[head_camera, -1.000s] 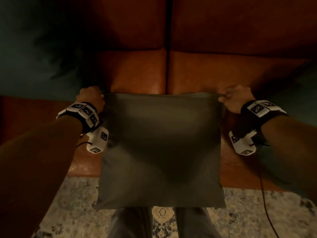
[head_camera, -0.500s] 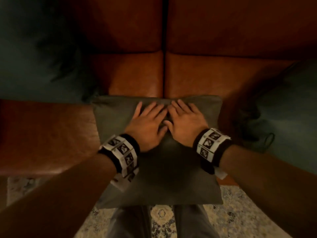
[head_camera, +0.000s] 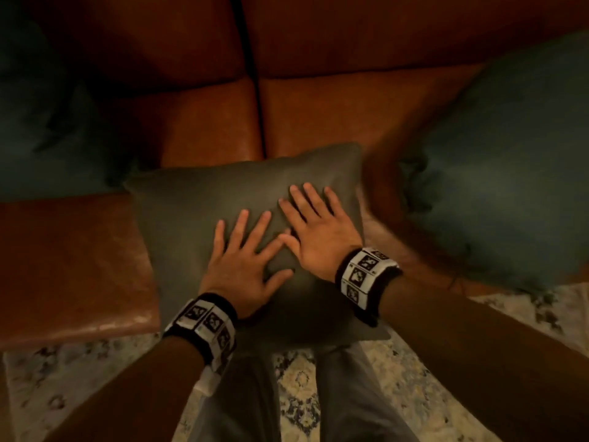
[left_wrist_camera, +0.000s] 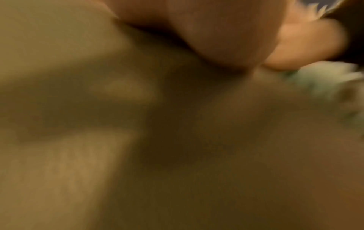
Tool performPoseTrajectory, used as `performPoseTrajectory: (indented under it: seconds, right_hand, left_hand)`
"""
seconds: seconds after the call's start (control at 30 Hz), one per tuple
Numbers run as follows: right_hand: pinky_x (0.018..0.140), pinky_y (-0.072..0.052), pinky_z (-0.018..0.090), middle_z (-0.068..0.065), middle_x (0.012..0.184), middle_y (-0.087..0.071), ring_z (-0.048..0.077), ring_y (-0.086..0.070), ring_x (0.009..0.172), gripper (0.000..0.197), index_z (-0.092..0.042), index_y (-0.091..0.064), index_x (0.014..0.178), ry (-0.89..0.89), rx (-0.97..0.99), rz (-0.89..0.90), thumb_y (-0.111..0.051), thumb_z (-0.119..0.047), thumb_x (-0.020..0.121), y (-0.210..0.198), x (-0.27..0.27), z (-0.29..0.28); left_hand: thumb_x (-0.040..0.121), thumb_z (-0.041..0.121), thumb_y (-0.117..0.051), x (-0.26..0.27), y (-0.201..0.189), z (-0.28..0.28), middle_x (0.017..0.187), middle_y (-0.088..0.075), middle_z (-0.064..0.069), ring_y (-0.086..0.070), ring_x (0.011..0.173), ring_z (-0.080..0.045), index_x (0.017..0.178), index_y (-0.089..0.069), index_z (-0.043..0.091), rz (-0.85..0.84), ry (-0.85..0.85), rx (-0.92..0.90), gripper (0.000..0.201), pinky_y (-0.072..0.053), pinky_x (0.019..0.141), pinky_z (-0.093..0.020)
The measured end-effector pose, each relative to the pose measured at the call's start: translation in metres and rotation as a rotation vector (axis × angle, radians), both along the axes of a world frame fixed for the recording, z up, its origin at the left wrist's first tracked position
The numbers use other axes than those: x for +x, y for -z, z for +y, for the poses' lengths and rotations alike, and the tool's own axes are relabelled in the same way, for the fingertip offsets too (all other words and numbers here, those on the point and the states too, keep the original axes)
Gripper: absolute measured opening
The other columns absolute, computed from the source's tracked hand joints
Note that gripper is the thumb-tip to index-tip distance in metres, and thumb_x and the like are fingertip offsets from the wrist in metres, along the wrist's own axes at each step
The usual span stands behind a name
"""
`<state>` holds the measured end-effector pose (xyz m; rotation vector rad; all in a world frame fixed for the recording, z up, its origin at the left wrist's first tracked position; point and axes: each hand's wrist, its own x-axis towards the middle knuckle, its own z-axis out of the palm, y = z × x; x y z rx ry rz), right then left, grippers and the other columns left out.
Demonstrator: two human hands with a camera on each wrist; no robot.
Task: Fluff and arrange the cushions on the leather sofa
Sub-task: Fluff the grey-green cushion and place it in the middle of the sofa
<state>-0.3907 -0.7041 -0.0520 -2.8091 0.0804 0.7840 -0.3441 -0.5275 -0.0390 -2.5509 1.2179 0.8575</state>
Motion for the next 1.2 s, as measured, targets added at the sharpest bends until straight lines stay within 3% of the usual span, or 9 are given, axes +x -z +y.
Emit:
performPoseTrajectory:
  seconds: [0.17,0.27,0.33,0.53,0.67,0.8,0.93,1.03,1.2]
  right_hand:
    - [0.120,-0.013,0.047,-0.003,0.166,-0.012,0.021,-0.014,0.152,0.072,-0.035,-0.009,0.156,0.559,0.040,0.129,-0.009,-0.070,0.093,0.035,-0.096,-0.039]
    - [0.118,-0.021,0.050,0.001,0.164,-0.022,0.026,-0.027,0.148,0.084,-0.029,-0.021,0.153,0.899,0.138,0.180,0.001,-0.076,0.086,0.028,-0.142,-0.033]
    - [0.119,-0.020,0.051,0.001,0.164,-0.020,0.025,-0.024,0.149,0.071,-0.030,-0.020,0.154,0.931,0.163,0.022,-0.013,-0.068,0.094,0.016,-0.126,-0.007]
    - [0.115,-0.023,0.059,0.005,0.165,-0.016,0.032,-0.014,0.151,0.067,-0.032,-0.022,0.155,0.477,-0.034,-0.201,-0.028,-0.063,0.096,0.023,-0.097,0.055]
    - [0.116,-0.029,0.048,-0.003,0.165,-0.013,0.023,-0.021,0.150,0.065,-0.040,-0.006,0.155,0.863,0.112,-0.064,-0.024,-0.063,0.098,0.060,-0.202,0.049]
    - [0.108,-0.039,0.052,0.006,0.154,-0.040,0.032,-0.046,0.134,0.066,-0.033,-0.019,0.151,1.281,0.152,0.056,-0.019,-0.066,0.095,0.063,-0.249,0.052]
    - [0.122,-0.013,0.052,0.004,0.164,-0.019,0.025,-0.015,0.151,0.065,-0.029,-0.019,0.154,0.972,0.030,-0.317,-0.024,-0.062,0.098,0.023,-0.169,0.065]
    - [0.120,-0.016,0.053,0.007,0.165,-0.016,0.027,-0.012,0.152,0.065,-0.030,-0.020,0.155,0.643,-0.016,-0.254,-0.025,-0.060,0.099,0.034,-0.144,0.090]
    - [0.119,-0.019,0.055,0.001,0.166,-0.006,0.029,-0.007,0.153,0.057,-0.034,-0.005,0.156,0.623,-0.035,-0.068,-0.016,-0.052,0.103,0.036,-0.184,0.071]
  left_hand:
    - [0.082,0.082,-0.010,0.013,0.018,0.005,0.162,0.011,0.006,0.013,0.148,-0.032,0.149,0.008,0.048,-0.066,-0.139,-0.015,0.077,0.006,0.117,-0.057]
    - [0.080,0.083,-0.001,0.006,0.021,0.002,0.161,0.017,0.005,0.017,0.147,-0.032,0.147,0.016,0.047,-0.062,-0.127,0.015,0.078,0.006,0.117,-0.057]
    - [0.080,0.082,0.001,0.004,0.027,0.002,0.161,0.018,0.005,0.017,0.147,-0.032,0.147,0.016,0.046,-0.071,-0.121,0.027,0.078,0.006,0.117,-0.057]
    - [0.080,0.082,-0.004,0.012,0.035,0.011,0.162,0.013,0.005,0.011,0.148,-0.032,0.148,0.012,0.046,-0.075,-0.093,-0.025,0.079,0.003,0.118,-0.057]
    - [0.080,0.084,-0.002,-0.001,0.037,0.006,0.160,0.019,0.005,0.018,0.147,-0.031,0.147,0.015,0.046,-0.063,-0.086,-0.015,0.079,0.008,0.117,-0.056]
    - [0.077,0.085,0.003,0.002,0.036,0.008,0.160,0.021,0.006,0.018,0.147,-0.031,0.147,0.017,0.046,-0.043,-0.080,0.017,0.082,0.006,0.117,-0.057]
    - [0.076,0.086,0.003,0.008,0.036,0.008,0.160,0.021,0.006,0.017,0.147,-0.030,0.147,0.018,0.046,-0.024,-0.084,0.032,0.082,0.006,0.118,-0.056]
    - [0.077,0.085,-0.002,0.007,0.031,0.010,0.160,0.021,0.006,0.017,0.147,-0.030,0.147,0.017,0.046,-0.009,-0.074,0.018,0.082,0.006,0.118,-0.056]
    - [0.079,0.085,-0.009,0.004,0.027,0.017,0.160,0.022,0.006,0.017,0.147,-0.030,0.147,0.017,0.047,0.010,-0.016,-0.004,0.082,0.005,0.118,-0.055]
